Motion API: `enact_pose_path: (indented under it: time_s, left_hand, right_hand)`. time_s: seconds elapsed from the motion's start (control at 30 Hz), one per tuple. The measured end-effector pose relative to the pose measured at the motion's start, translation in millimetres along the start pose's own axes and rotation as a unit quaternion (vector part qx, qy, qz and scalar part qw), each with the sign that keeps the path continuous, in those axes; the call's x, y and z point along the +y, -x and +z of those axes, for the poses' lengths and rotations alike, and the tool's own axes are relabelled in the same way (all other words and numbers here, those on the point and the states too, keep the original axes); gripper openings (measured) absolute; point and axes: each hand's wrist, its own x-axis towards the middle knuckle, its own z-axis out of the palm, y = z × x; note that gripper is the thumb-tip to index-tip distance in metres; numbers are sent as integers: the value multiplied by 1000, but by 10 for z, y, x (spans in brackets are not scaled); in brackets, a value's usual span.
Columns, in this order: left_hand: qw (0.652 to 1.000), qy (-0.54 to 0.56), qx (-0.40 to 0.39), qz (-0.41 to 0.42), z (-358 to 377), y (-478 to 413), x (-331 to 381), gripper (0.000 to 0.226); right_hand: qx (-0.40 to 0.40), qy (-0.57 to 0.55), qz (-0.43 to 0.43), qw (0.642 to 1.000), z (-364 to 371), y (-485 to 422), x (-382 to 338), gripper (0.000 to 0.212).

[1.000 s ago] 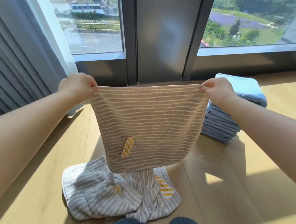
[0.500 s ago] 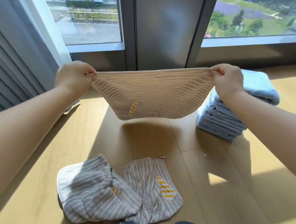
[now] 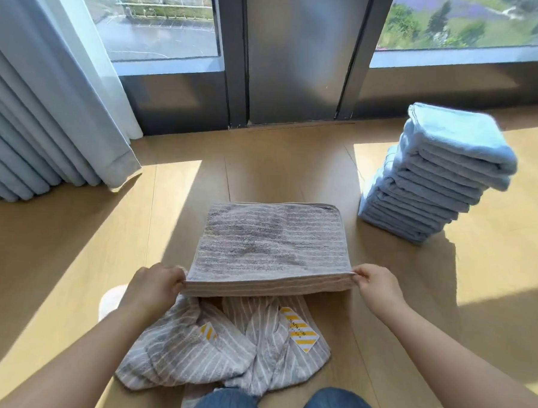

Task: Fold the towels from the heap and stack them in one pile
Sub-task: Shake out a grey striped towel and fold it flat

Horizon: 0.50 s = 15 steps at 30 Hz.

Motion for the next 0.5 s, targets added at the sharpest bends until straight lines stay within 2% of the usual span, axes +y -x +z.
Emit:
enact_pose_path:
  time_s: [0.13,0.5]
  left_hand:
    - [999,35,5,-34,-38,-232,-19,26]
    - [986,132,69,-76,-238,-1625,122,26]
  right_hand:
    - [-19,6,14,1000,5,-122,17,21]
    - [36,0,-6,999,-102,-1292,-338,30]
